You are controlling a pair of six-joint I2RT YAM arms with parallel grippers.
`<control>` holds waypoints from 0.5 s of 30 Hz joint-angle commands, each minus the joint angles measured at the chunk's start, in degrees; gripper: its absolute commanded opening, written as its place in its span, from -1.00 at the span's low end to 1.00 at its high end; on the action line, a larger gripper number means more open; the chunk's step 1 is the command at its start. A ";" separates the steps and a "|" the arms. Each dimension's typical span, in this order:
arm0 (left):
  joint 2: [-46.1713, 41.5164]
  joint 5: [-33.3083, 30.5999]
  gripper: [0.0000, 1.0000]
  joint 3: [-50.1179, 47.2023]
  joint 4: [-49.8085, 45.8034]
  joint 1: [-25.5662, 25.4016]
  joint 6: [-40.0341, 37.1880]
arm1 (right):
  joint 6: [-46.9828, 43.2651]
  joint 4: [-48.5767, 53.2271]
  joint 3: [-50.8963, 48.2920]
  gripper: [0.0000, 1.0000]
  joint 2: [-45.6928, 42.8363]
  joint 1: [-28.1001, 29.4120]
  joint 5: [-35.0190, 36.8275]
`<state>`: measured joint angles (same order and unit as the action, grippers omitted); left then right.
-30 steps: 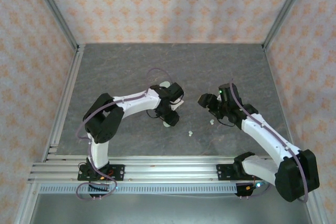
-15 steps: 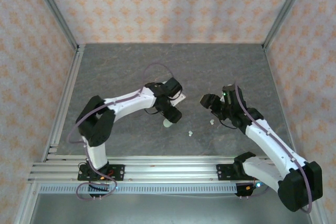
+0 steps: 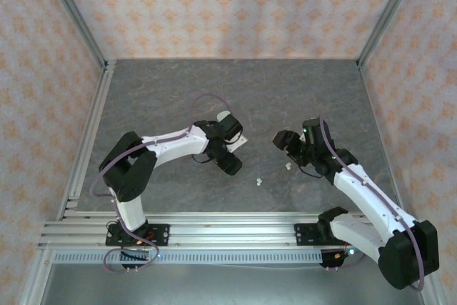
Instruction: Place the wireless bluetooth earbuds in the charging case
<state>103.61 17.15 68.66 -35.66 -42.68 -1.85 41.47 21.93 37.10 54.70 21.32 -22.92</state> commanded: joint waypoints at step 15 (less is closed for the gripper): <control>2.23 0.97 -0.18 -3.19 4.59 -0.60 -2.98 | 6.44 -5.46 -4.81 0.37 -2.01 -0.33 -3.15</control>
<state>106.63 17.41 67.44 -31.77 -42.76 -3.53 45.60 19.94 33.89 53.47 21.30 -24.84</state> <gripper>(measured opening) 0.420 0.684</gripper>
